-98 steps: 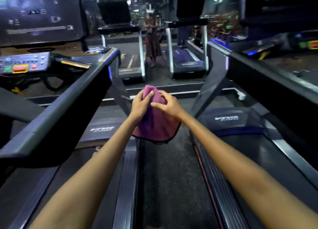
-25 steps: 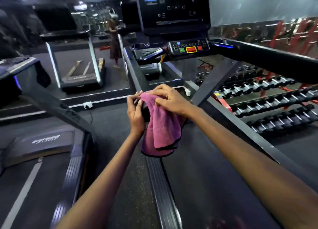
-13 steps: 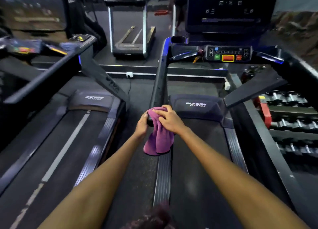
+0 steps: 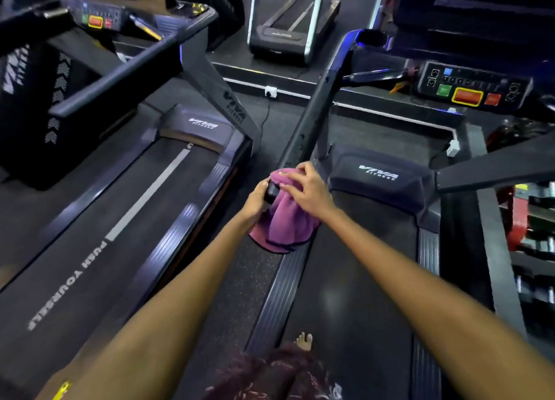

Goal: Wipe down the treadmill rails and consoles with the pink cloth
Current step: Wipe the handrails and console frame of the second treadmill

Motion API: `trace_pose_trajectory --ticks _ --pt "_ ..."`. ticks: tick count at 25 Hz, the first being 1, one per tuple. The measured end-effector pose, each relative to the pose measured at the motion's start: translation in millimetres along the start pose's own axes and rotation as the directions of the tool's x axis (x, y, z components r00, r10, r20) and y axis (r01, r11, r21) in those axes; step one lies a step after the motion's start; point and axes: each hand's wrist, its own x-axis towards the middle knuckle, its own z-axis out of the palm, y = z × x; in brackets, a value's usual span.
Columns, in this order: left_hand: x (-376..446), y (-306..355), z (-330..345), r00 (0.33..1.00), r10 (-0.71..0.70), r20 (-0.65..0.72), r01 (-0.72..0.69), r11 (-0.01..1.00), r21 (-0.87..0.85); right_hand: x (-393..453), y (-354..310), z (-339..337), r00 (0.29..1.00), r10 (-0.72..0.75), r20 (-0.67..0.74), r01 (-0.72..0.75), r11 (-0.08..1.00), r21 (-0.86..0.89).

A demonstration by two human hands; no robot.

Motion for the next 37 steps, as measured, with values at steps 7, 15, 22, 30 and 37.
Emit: trace_pose_trajectory --ticks 7,15,22,30,37 --pt "-0.8 -12.0 15.0 0.966 -0.137 -0.219 0.097 0.978 -0.183 1.3 3.7 -8.3 0.954 -0.260 0.151 0.279 0.952 -0.125" --pt "-2.6 -10.2 19.6 0.923 -0.185 -0.338 0.121 0.972 -0.204 32.9 -12.2 -16.8 0.953 -0.247 0.175 0.298 0.870 -0.393" --pt "-2.6 12.3 51.8 0.838 -0.287 -0.464 0.021 0.867 -0.498 39.1 49.3 -49.1 0.831 -0.435 0.346 0.507 0.848 -0.154" --pt "10.5 24.6 73.3 0.507 -0.109 -0.855 0.159 0.987 -0.032 44.2 30.0 -43.7 0.746 -0.539 0.391 0.638 0.748 -0.185" --pt "10.5 24.6 77.7 0.504 -0.055 -0.862 0.101 0.995 -0.005 61.3 19.0 -40.6 0.860 -0.393 0.327 0.495 0.797 -0.345"
